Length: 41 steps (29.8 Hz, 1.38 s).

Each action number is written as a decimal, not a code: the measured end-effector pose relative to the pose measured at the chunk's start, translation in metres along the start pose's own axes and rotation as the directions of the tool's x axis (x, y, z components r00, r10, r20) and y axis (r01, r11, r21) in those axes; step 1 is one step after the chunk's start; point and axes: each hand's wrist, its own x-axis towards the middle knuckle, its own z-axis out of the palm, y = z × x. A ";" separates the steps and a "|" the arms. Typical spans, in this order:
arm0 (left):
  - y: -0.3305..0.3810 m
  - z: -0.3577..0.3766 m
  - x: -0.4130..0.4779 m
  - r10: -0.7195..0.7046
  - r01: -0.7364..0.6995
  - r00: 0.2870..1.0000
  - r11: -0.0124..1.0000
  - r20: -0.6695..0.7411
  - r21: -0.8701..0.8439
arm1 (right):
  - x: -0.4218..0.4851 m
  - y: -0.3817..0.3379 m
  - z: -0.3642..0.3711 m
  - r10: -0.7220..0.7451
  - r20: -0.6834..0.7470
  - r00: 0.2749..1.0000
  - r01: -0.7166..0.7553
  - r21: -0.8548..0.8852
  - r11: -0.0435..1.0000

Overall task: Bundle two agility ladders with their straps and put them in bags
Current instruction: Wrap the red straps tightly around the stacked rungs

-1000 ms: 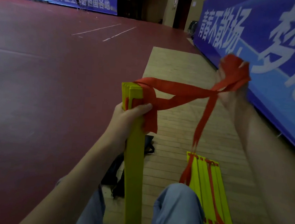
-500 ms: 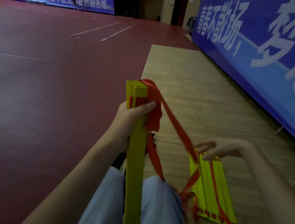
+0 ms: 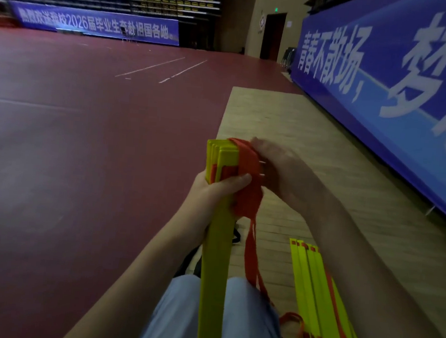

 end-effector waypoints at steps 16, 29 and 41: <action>0.000 -0.009 0.000 0.075 -0.077 0.997 0.986 0.019 0.148 | -0.030 -0.026 0.022 -0.050 0.005 0.999 0.050 0.083 0.995; -0.005 -0.003 -0.001 0.129 -0.118 0.990 0.975 -0.049 0.190 | -0.060 0.003 0.048 -0.189 -0.187 0.964 0.128 -0.294 0.947; 0.004 -0.006 -0.010 0.130 -0.126 0.991 0.974 -0.007 0.187 | -0.065 0.013 0.059 -0.200 -0.213 0.956 0.125 -0.320 0.939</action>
